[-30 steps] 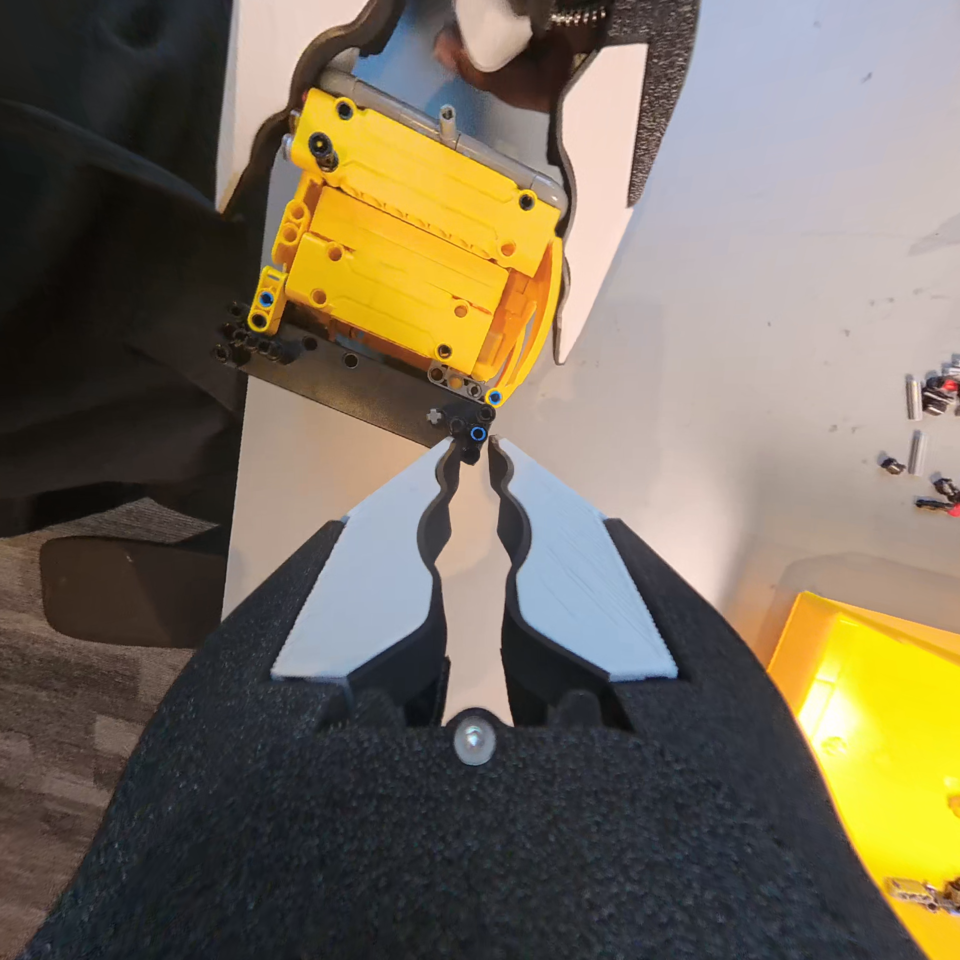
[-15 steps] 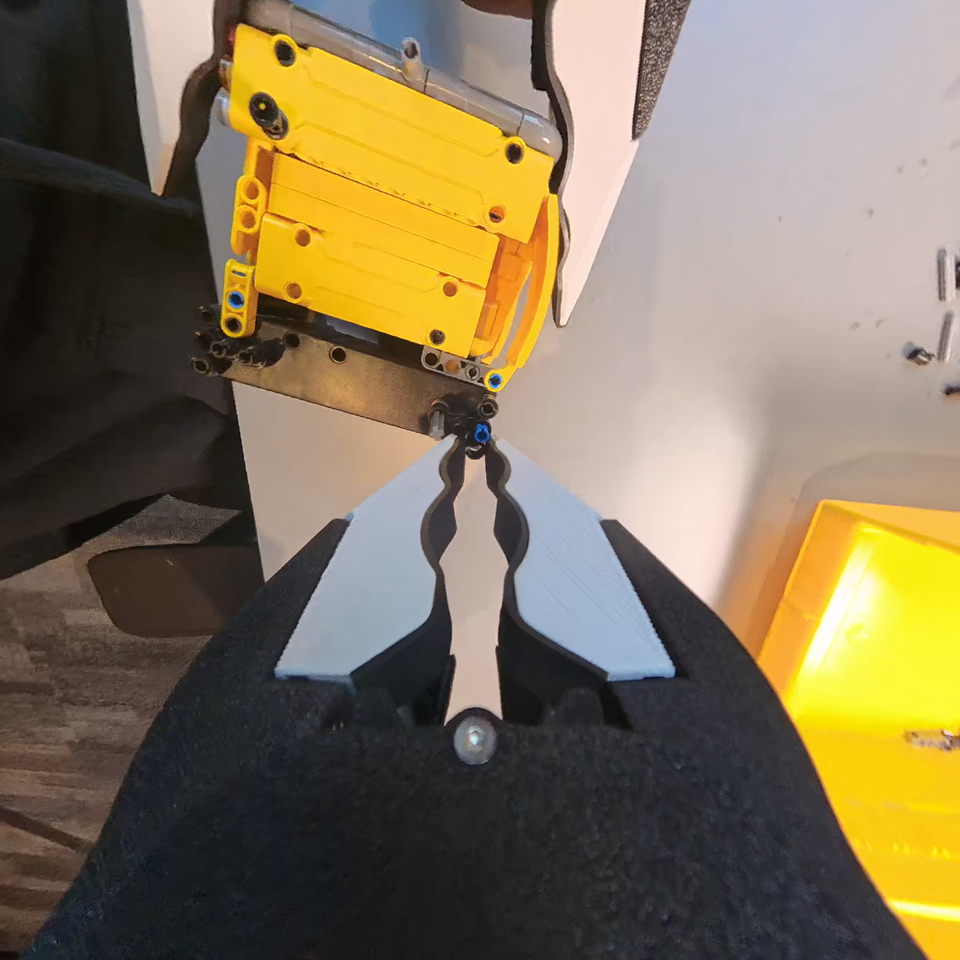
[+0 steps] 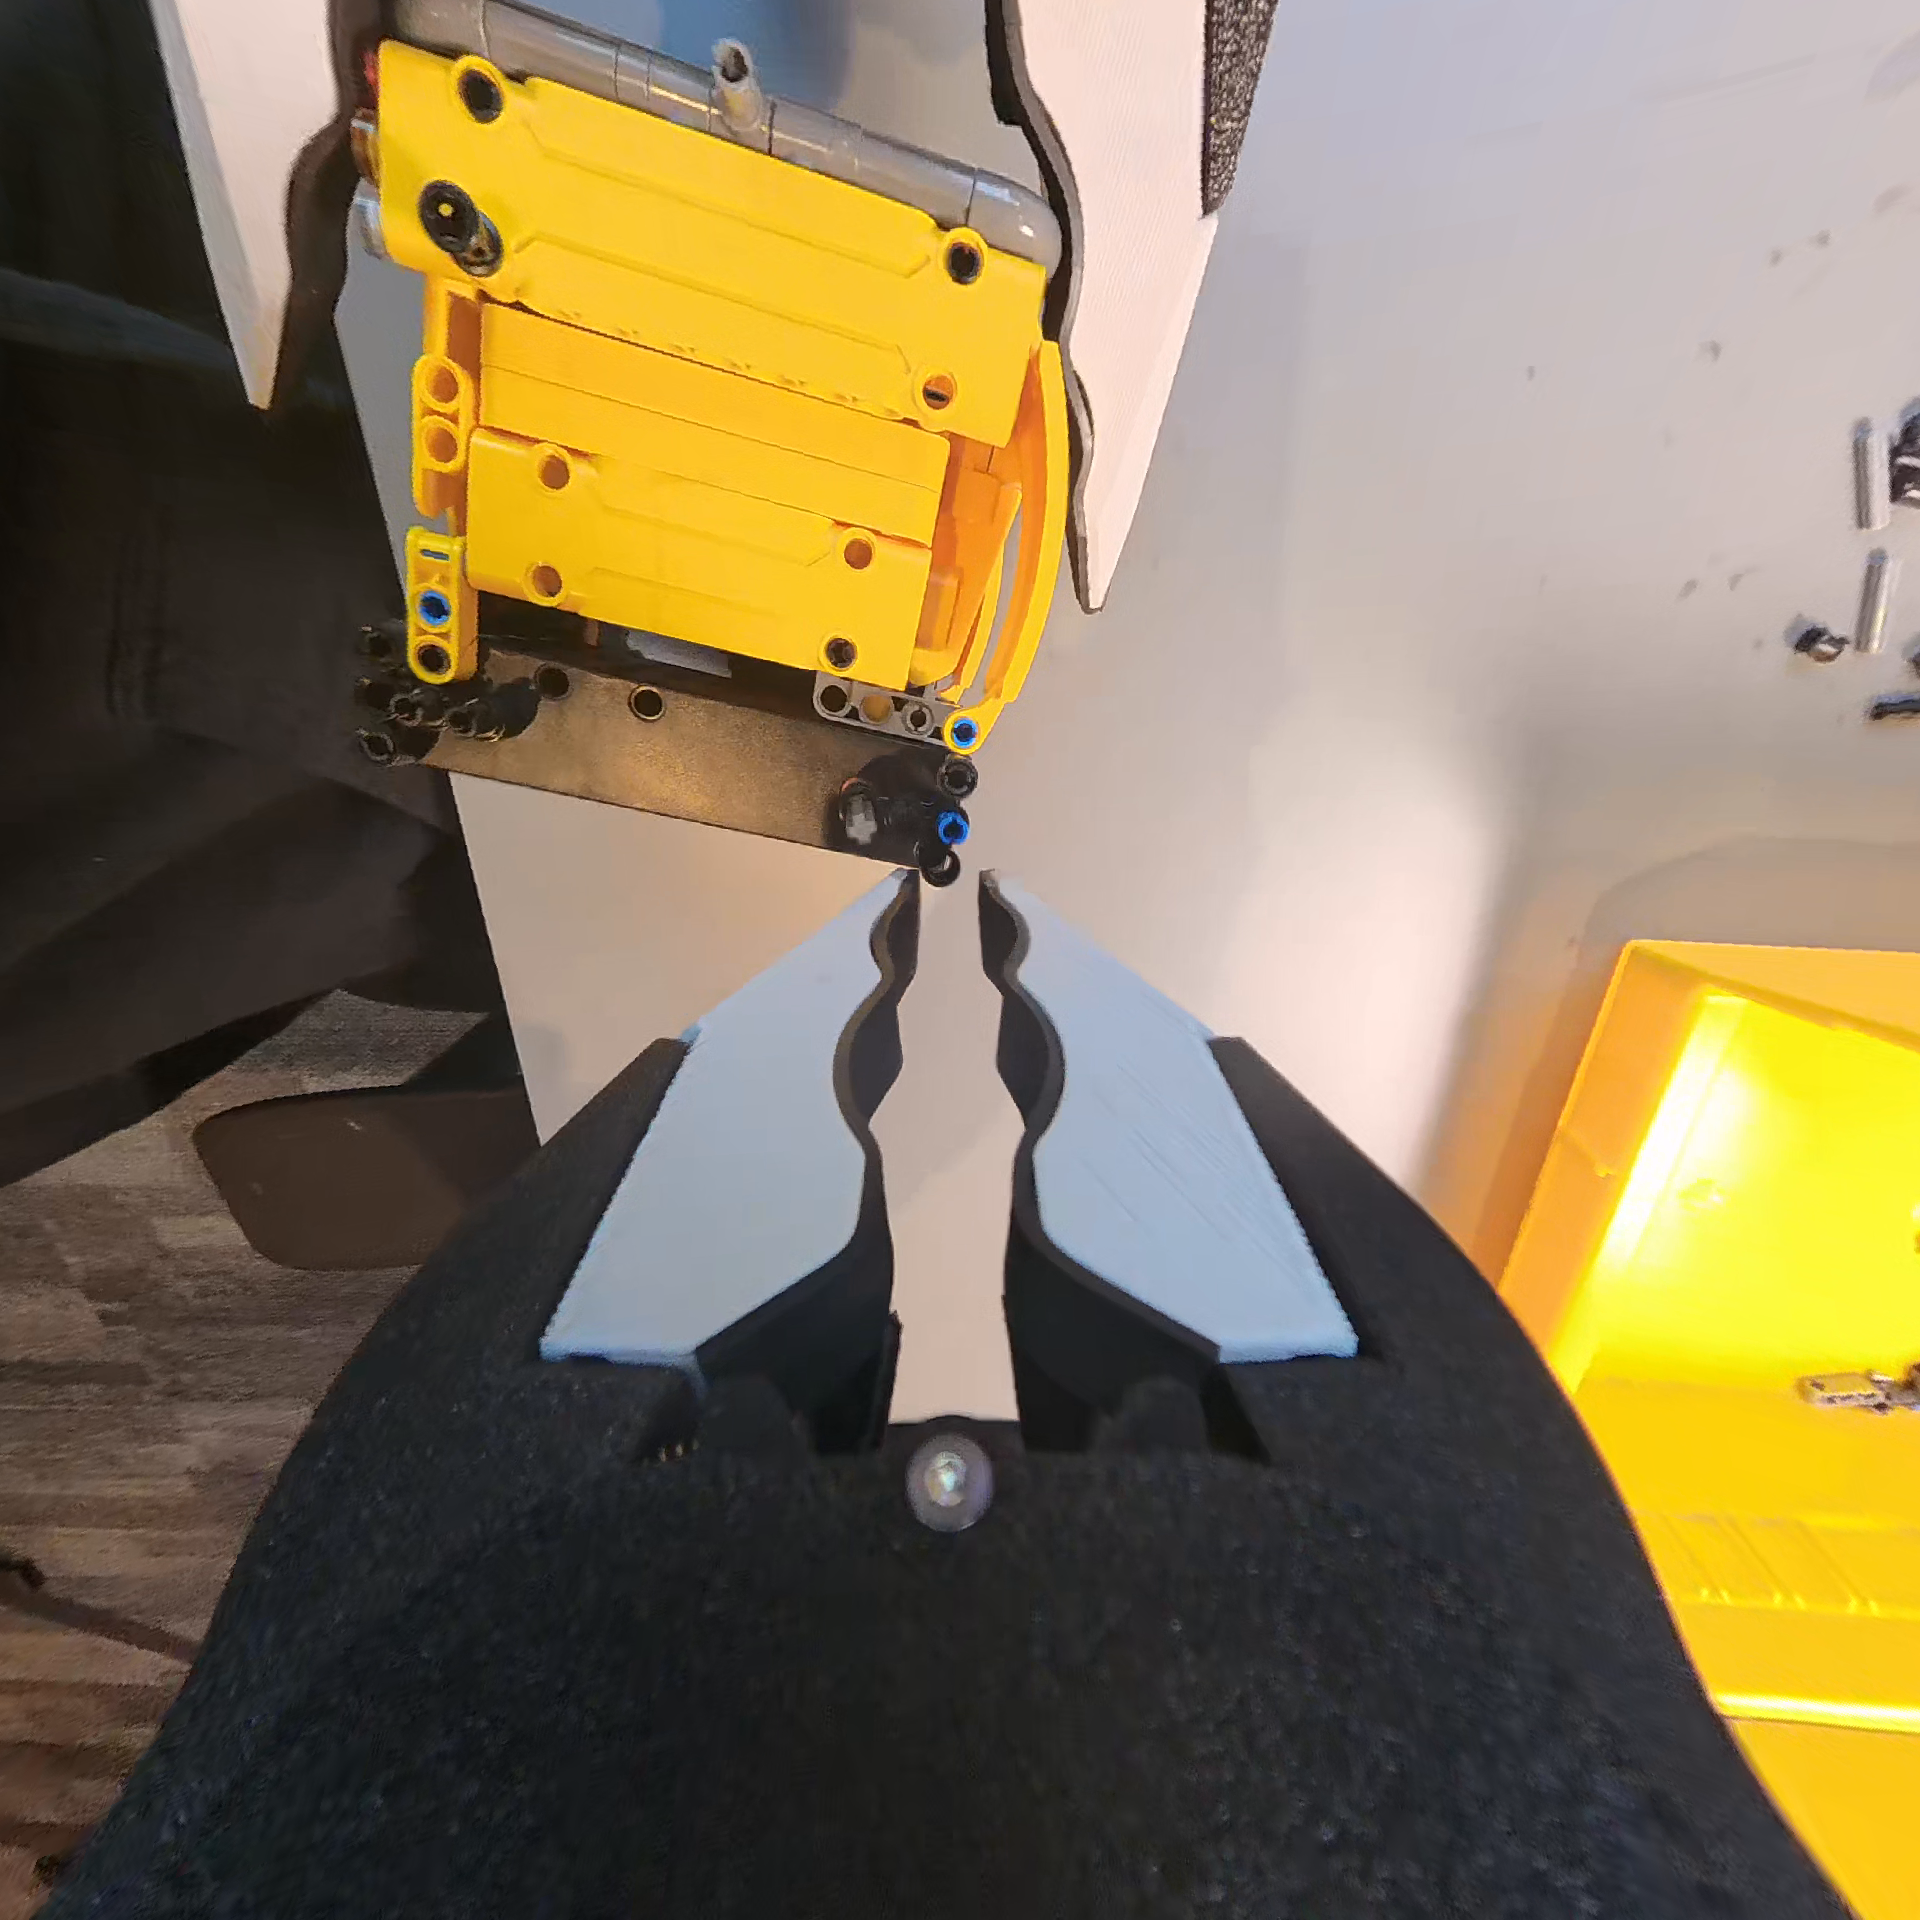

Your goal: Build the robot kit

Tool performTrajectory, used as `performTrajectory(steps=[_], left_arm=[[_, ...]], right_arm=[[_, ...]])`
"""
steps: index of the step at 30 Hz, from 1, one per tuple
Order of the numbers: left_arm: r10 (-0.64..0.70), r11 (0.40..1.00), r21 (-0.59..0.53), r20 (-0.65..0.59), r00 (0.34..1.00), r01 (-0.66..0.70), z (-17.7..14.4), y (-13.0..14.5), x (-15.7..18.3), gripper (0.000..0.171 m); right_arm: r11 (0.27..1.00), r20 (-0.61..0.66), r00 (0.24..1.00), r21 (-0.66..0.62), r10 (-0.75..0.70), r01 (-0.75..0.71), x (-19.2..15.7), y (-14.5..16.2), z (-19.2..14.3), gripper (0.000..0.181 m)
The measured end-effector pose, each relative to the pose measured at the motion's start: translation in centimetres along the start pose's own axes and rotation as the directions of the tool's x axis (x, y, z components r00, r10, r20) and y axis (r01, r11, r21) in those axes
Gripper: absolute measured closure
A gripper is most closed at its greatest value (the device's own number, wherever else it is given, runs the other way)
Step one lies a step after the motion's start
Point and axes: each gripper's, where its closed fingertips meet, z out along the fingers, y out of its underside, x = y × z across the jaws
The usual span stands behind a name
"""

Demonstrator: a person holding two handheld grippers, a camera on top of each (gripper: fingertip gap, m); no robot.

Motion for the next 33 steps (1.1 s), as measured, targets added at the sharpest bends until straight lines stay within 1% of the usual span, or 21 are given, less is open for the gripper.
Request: performTrajectory(steps=[2, 4, 5, 6, 8, 10, 12, 15, 16, 19, 25, 33], left_arm=[[0.0, 1.0, 0.0, -0.001, 1.0, 0.0, 0.0, 0.0, 0.0, 0.028], [-0.005, 1.0, 0.002, -0.003, 1.0, 0.005, 0.0, 0.0, 0.0, 0.028], [-0.008, 1.0, 0.003, -0.003, 1.0, 0.008, 0.0, 0.0, -0.1, 0.028], [-0.01, 1.0, 0.004, -0.003, 1.0, 0.01, 0.0, 0.0, -0.1, 0.028], [-0.009, 1.0, 0.003, 0.001, 1.0, 0.009, 0.0, 0.0, -0.1, 0.028], [-0.006, 1.0, 0.001, 0.011, 1.0, 0.006, 0.0, -0.1, -0.1, 0.028], [-0.001, 1.0, -0.006, 0.024, 1.0, 0.001, 0.1, -0.1, 0.0, 0.028], [0.002, 1.0, -0.016, 0.055, 0.998, -0.001, 0.2, -0.2, -0.2, 0.028], [-0.001, 1.0, -0.019, 0.069, 0.998, 0.002, 0.2, -0.3, -0.3, 0.028], [-0.01, 1.0, -0.024, 0.09, 0.996, 0.012, 0.2, -0.3, -0.5, 0.028], [-0.035, 0.999, -0.024, 0.111, 0.993, 0.038, 0.3, -0.3, -0.5, 0.028], [-0.066, 0.998, -0.013, 0.116, 0.991, 0.068, 0.3, -0.4, -0.6, 0.028]], right_arm=[[0.999, 0.006, 0.999, 0.013, -0.044, 0.044, -0.3, -0.2, -0.1, 0.166], [0.995, 0.014, 0.995, -0.015, -0.096, 0.096, -0.4, 0.4, -0.2, 0.165], [0.994, 0.032, 0.993, -0.021, -0.111, 0.111, -0.6, 0.7, -0.5, 0.166], [0.995, 0.047, 0.994, 0.004, -0.096, 0.096, -0.5, 0.4, -1.0, 0.166], [0.995, 0.102, 0.995, 0.091, 0.018, -0.027, -0.3, -1.1, -2.0, 0.167], [0.974, 0.173, 0.97, 0.118, 0.171, -0.193, -0.2, -2.1, -2.3, 0.165], [0.951, 0.176, 0.943, 0.081, 0.281, -0.298, 0.2, -2.1, -1.7, 0.166], [0.922, 0.189, 0.907, 0.018, 0.376, -0.386, 0.3, -1.8, -1.0, 0.166], [0.92, 0.189, 0.902, -0.017, 0.388, -0.393, 0.1, -1.4, -0.7, 0.166], [0.914, 0.161, 0.9, -0.067, 0.405, -0.399, 0.1, -1.3, 0.0, 0.168], [0.908, 0.094, 0.907, -0.133, 0.411, -0.398, 0.5, -1.2, 0.5, 0.173], [0.931, -0.041, 0.951, -0.195, 0.306, -0.308, 0.9, -1.2, 0.5, 0.175]])
